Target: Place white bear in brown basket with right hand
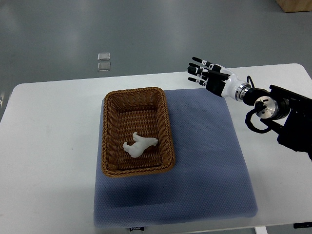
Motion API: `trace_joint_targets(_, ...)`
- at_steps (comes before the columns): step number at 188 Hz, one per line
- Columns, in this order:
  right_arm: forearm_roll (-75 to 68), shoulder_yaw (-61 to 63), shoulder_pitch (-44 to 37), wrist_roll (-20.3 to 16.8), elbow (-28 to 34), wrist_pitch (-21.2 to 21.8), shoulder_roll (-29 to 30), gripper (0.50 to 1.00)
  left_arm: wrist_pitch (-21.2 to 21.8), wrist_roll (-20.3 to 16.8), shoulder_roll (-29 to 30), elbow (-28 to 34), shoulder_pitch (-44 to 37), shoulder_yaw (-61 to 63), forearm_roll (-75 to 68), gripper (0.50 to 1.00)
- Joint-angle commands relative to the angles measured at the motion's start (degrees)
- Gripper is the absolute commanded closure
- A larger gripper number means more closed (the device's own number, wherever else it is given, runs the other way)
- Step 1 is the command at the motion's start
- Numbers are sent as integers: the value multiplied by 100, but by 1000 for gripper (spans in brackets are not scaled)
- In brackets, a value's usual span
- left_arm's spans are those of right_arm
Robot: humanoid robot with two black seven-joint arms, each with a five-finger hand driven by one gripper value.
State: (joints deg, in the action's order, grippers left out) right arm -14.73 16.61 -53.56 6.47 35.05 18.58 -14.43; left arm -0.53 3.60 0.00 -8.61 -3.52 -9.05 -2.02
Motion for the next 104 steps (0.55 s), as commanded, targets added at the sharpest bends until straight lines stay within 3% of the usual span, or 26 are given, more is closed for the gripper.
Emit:
trace_joint_targets(1, -4, 0, 4, -14, 1, 23, 2, 581, 0, 0, 0, 0, 0, 0, 0, 500)
trace_joint_targets(104, 102, 308, 12, 56, -7, 40, -7, 574, 0, 0, 0, 0, 0, 0, 0, 500)
